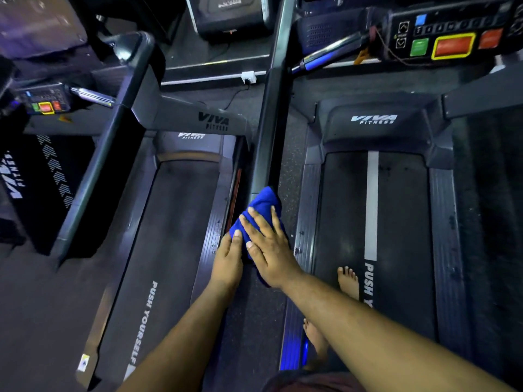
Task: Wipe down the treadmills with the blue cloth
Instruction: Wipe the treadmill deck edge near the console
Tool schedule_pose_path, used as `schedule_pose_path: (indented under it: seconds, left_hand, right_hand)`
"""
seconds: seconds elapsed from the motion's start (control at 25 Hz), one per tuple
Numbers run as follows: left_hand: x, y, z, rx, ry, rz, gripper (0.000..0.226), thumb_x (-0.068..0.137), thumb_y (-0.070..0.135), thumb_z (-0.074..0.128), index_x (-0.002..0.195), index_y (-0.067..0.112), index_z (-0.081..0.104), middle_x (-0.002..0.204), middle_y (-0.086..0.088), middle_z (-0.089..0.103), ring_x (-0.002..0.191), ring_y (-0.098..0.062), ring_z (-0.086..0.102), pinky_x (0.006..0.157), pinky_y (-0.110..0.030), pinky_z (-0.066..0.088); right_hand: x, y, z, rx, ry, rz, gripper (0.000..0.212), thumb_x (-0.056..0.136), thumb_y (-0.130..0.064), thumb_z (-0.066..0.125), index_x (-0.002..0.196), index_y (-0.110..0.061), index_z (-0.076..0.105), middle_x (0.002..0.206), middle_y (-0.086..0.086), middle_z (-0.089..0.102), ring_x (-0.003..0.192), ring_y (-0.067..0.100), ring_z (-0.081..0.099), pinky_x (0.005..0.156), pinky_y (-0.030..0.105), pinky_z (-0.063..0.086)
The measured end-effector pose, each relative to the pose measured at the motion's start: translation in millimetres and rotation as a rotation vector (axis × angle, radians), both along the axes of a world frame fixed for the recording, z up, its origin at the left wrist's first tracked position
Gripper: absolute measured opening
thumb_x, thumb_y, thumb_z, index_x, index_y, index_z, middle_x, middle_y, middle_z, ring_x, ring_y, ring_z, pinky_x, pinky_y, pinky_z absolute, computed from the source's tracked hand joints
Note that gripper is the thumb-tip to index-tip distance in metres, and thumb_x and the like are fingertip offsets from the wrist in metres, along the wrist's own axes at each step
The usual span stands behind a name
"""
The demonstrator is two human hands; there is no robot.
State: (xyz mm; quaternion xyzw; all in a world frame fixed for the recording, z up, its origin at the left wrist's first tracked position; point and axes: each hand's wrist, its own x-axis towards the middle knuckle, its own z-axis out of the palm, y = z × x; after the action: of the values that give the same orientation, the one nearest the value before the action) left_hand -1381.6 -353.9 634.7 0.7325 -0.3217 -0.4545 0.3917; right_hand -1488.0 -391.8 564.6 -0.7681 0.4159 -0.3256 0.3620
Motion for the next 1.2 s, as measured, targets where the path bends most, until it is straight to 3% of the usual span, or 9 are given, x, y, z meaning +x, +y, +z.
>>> schedule_pose_path:
  seconds: [0.08,0.2,0.28,0.4,0.52,0.68,0.88,1.04,1.2]
  left_hand:
    - [0.4,10.0,8.5,0.033,-0.244,-0.01,0.018,0.102,0.031,0.05,0.105,0.021,0.065,0.101,0.005,0.069,0.101,-0.02,0.064,0.077,-0.017,0.047]
    - [3.2,10.6,24.9,0.028,-0.794,-0.2,0.02,0.096,0.038,0.055,0.096,0.019,0.063,0.101,0.006,0.063,0.099,-0.018,0.057,0.081,-0.037,0.046]
    - [-0.8,3.7,36.5,-0.029,-0.887,-0.324,0.019,0.096,0.039,0.056,0.094,0.021,0.063,0.094,0.006,0.063,0.094,-0.018,0.056,0.082,-0.041,0.046]
    - [-17.0,-10.4,51.7,-0.105,-0.325,-0.37,0.014,0.099,0.028,0.058,0.085,0.025,0.056,0.074,0.009,0.059,0.077,-0.015,0.055,0.072,-0.035,0.046]
    - [-34.3,-37.4,61.9,-0.135,0.106,-0.274,0.011,0.101,0.022,0.055,0.095,0.016,0.06,0.086,-0.003,0.068,0.082,-0.017,0.061,0.076,-0.038,0.05]
    - [-60.6,-102.0,71.4,-0.151,0.332,-0.145,0.018,0.102,0.021,0.053,0.112,0.009,0.062,0.105,-0.011,0.073,0.096,-0.022,0.067,0.09,-0.04,0.053]
    - [-99.5,-189.4,60.7,-0.168,0.405,0.038,0.034,0.094,0.024,0.067,0.123,0.008,0.057,0.112,-0.009,0.072,0.103,-0.02,0.066,0.098,-0.039,0.051]
    - [-115.6,-234.9,41.7,-0.089,0.182,-0.126,0.032,0.083,0.022,0.078,0.109,0.011,0.064,0.107,-0.006,0.075,0.105,-0.025,0.069,0.095,-0.043,0.055]
    - [-111.8,-288.5,39.4,-0.121,-0.031,-0.146,0.046,0.068,0.05,0.081,0.103,0.024,0.066,0.102,0.001,0.076,0.097,-0.019,0.072,0.088,-0.052,0.057]
  right_hand:
    - [-7.4,13.8,-1.1,0.038,0.037,0.062,0.056,0.105,-0.044,0.026,0.157,-0.022,0.025,0.167,-0.001,0.009,0.154,0.028,0.002,0.123,0.054,0.01]
    - [-29.5,19.4,12.8,0.203,0.055,0.116,0.061,0.102,-0.056,0.029,0.157,-0.034,0.014,0.167,-0.011,-0.005,0.154,0.019,0.0,0.125,0.044,0.011]
    - [-48.3,10.9,29.8,0.293,0.045,0.062,0.062,0.102,-0.048,0.041,0.156,-0.037,0.015,0.166,-0.012,-0.003,0.15,0.007,0.006,0.122,0.037,0.018]
    - [-77.2,-12.7,58.1,0.431,-0.026,-0.098,0.077,0.098,-0.038,0.057,0.158,-0.028,0.01,0.165,-0.008,0.006,0.147,0.003,0.008,0.121,0.032,0.019]
    - [-102.3,-41.2,85.6,0.667,-0.267,-0.11,0.088,0.095,-0.028,0.064,0.158,-0.025,0.004,0.154,-0.016,0.021,0.143,0.002,0.019,0.111,0.013,0.025]
    - [-135.8,-104.3,92.5,0.812,-0.504,-0.176,0.108,0.081,-0.03,0.078,0.158,-0.026,0.003,0.147,-0.002,0.049,0.134,0.012,0.048,0.115,0.035,0.037]
    - [-167.0,-191.3,96.1,0.79,-0.605,-0.271,0.065,0.081,-0.01,0.08,0.136,-0.02,0.048,0.13,0.004,0.062,0.111,0.012,0.064,0.095,0.028,0.053]
    - [-187.5,-250.4,95.6,0.598,-0.414,-0.301,0.056,0.079,-0.018,0.082,0.126,-0.027,0.052,0.12,-0.011,0.062,0.109,0.008,0.061,0.099,0.033,0.051]
    - [-190.1,-305.2,99.1,0.389,-0.202,-0.348,0.056,0.079,-0.034,0.081,0.125,-0.031,0.049,0.12,-0.012,0.061,0.109,0.007,0.06,0.098,0.036,0.051]
